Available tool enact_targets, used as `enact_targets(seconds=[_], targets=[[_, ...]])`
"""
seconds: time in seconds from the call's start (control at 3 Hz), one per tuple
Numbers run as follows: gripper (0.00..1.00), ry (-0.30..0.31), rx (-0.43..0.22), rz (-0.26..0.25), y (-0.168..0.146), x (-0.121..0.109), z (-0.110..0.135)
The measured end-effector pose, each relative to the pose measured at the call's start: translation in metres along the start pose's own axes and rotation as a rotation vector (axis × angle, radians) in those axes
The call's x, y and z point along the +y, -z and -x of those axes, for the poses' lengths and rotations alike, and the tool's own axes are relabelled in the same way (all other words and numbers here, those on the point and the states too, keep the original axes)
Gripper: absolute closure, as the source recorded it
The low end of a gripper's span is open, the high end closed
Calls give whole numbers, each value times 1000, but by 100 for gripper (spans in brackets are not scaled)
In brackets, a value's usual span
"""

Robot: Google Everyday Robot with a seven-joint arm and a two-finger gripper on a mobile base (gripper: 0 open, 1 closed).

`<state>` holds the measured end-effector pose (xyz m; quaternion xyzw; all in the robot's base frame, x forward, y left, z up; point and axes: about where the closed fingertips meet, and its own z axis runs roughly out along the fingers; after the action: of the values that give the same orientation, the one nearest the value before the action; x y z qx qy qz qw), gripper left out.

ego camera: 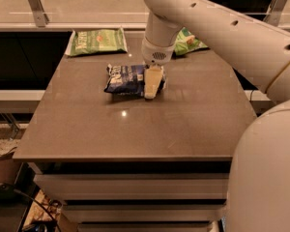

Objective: Pick blue chip bag

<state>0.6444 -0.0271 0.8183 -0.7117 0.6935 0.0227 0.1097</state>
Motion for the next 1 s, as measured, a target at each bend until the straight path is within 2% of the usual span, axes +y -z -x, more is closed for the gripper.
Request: enact_targets(seconds=[0.33,0.67,1.0], targets=[[87,0,0,0,5,-1,1],[100,0,0,0,7,-1,1],[100,0,0,0,8,-1,2]])
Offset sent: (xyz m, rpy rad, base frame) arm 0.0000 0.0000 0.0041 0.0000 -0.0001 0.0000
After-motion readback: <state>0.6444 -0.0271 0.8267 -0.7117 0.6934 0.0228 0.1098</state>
